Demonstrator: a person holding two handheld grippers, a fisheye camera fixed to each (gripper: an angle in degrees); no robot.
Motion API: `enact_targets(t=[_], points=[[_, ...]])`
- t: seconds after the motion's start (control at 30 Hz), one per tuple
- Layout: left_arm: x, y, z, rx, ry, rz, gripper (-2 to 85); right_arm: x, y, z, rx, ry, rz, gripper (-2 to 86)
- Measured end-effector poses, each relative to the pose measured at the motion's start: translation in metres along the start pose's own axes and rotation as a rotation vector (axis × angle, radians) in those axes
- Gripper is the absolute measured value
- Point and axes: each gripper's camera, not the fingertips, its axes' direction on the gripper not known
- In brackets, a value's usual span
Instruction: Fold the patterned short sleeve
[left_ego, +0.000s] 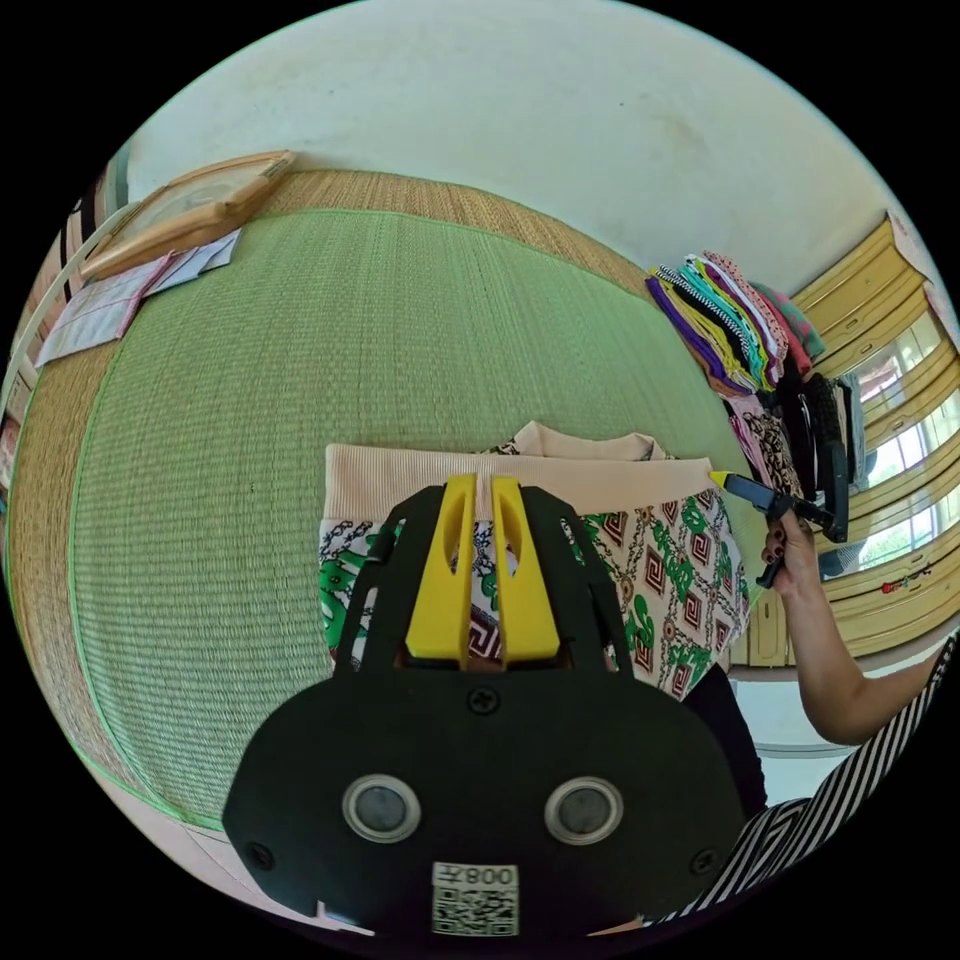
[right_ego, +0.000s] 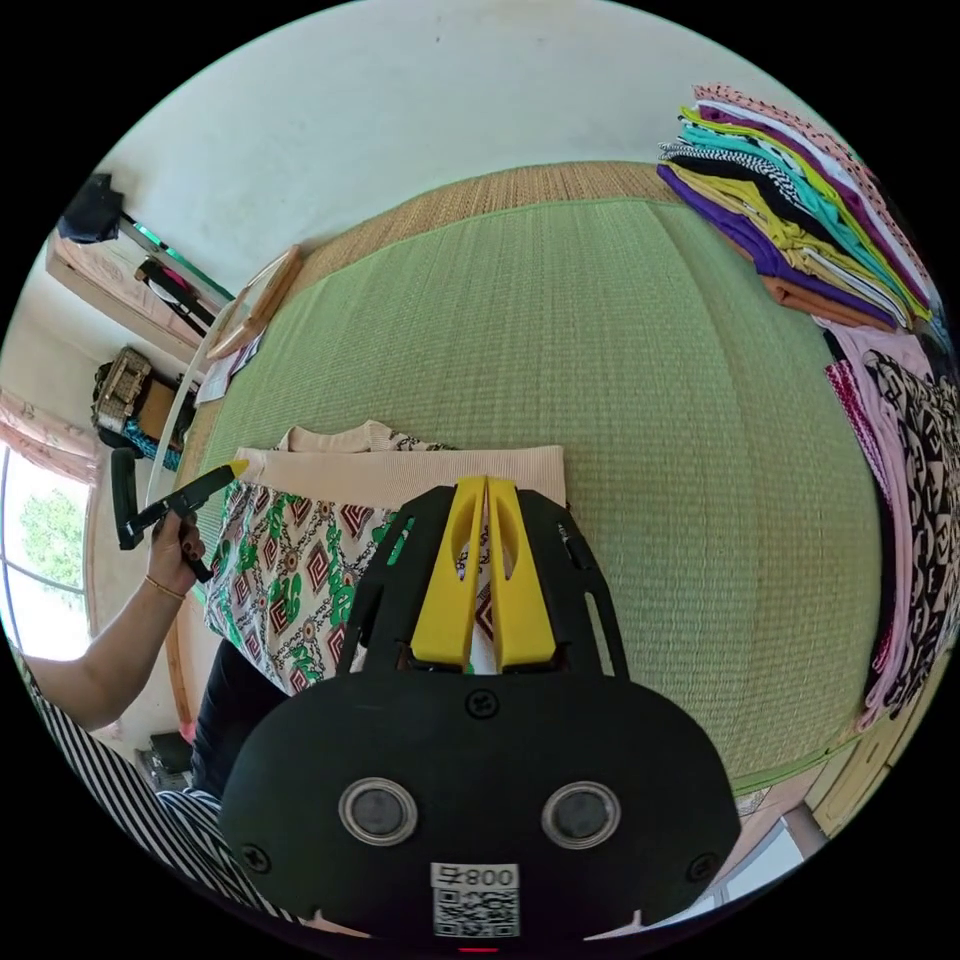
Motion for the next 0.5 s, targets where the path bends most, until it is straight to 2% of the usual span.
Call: enact_targets(t=[0.13,0.33,0.5], points=[[-0.042,0.003,0.001,-0.030,-0.036,-0.043,1.6,0.016,0.007,-0.003,0.002,0.028,0.052,0.2],[-0.101,0.005,-0.002,-0.036,-0.026,-0.053,0.9,0.019,0.008,0.006,-0.054,0.051,-0.009,0.2],[-0.156,0.005,-0.010,-0.032,-0.017,-0.065,0.6,0.035,0.001,0.002,-0.044,0.005,0.006,0.1]])
